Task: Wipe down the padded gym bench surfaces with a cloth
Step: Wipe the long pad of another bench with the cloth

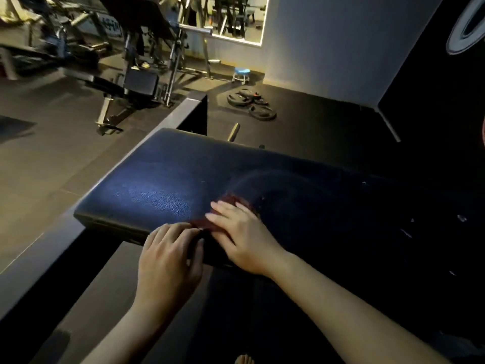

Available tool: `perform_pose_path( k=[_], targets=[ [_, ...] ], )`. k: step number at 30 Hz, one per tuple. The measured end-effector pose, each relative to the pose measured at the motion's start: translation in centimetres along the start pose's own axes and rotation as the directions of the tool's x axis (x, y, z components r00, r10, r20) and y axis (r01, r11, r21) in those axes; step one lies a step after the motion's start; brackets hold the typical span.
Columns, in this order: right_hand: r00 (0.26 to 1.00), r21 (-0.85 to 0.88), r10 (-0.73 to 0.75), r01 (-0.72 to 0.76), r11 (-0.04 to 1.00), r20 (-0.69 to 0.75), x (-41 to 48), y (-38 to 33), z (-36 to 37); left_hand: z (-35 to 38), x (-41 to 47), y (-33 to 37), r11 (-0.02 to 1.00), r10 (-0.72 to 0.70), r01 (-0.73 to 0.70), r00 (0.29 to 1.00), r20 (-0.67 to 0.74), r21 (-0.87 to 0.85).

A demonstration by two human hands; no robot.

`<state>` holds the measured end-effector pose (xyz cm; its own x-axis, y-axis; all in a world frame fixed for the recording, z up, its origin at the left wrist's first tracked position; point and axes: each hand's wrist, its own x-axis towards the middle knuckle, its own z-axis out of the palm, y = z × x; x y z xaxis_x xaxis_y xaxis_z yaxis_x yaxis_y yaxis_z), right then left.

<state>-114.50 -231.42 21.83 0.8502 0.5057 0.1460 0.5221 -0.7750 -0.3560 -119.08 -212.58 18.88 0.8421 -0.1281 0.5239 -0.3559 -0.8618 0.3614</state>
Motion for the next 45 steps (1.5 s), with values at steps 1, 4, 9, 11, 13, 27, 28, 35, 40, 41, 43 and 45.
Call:
perform_pose_path(
  k=[1,4,9,11,13,27,28,35,40,41,43,45],
  targets=[
    [0.999,-0.032,-0.033,0.033,0.999,0.02,-1.6,0.8,-0.5,0.0,-0.4,-0.4,1.0,0.01,-0.01,1.0,-0.002,-0.003],
    [0.972,-0.152,0.222,-0.231,0.961,-0.071,-2.4,6.2,-2.9,0.2,-1.3,-1.0,0.998,0.046,-0.045,0.999,0.016,-0.037],
    [0.736,-0.064,0.639,-0.665,0.744,-0.224,5.6,9.1,-2.9,-0.1,-2.3,-0.7,0.995,0.021,-0.019,1.0,0.018,-0.103],
    [0.806,-0.056,0.549,-0.572,0.818,-0.221,8.1,5.9,-1.0,-0.3,-2.4,-1.0,0.998,-0.001,0.002,1.0,0.022,-0.063],
    [0.911,-0.074,0.376,-0.392,0.917,-0.171,7.0,1.9,0.9,-0.4,-2.3,-1.7,0.999,-0.04,0.04,0.999,0.017,-0.02],
    [0.785,-0.025,0.544,-0.576,0.817,-0.297,3.9,4.0,-0.3,0.2,-3.2,-1.7,0.999,-0.043,0.044,0.998,0.037,-0.022],
    [0.815,-0.002,0.509,-0.53,0.848,-0.277,5.9,2.6,0.5,0.1,-3.3,-2.0,0.999,-0.031,0.031,0.998,0.053,-0.014],
    [0.976,0.036,0.212,-0.21,0.977,-0.044,11.5,-2.7,2.1,-0.9,-3.8,-3.7,1.0,-0.031,0.031,0.997,0.064,0.002],
    [0.995,-0.003,0.078,-0.079,0.997,-0.058,0.5,-3.5,1.6,-2.2,-3.1,-3.3,0.984,-0.105,0.094,0.993,-0.062,-0.154],
    [0.992,-0.031,0.099,-0.102,0.994,-0.082,-1.7,-3.0,1.2,-2.4,-2.7,-2.9,0.982,-0.093,0.081,0.993,-0.066,-0.17],
    [0.971,-0.069,0.183,-0.196,0.978,-0.153,-5.6,-1.8,0.5,-2.0,-1.7,-1.5,0.983,-0.025,0.014,0.998,-0.059,-0.181],
    [0.938,-0.089,0.266,-0.291,0.953,-0.223,-9.1,-0.3,-0.3,-0.8,-0.6,0.4,0.978,0.064,-0.064,0.998,-0.005,-0.198]
  ],
)
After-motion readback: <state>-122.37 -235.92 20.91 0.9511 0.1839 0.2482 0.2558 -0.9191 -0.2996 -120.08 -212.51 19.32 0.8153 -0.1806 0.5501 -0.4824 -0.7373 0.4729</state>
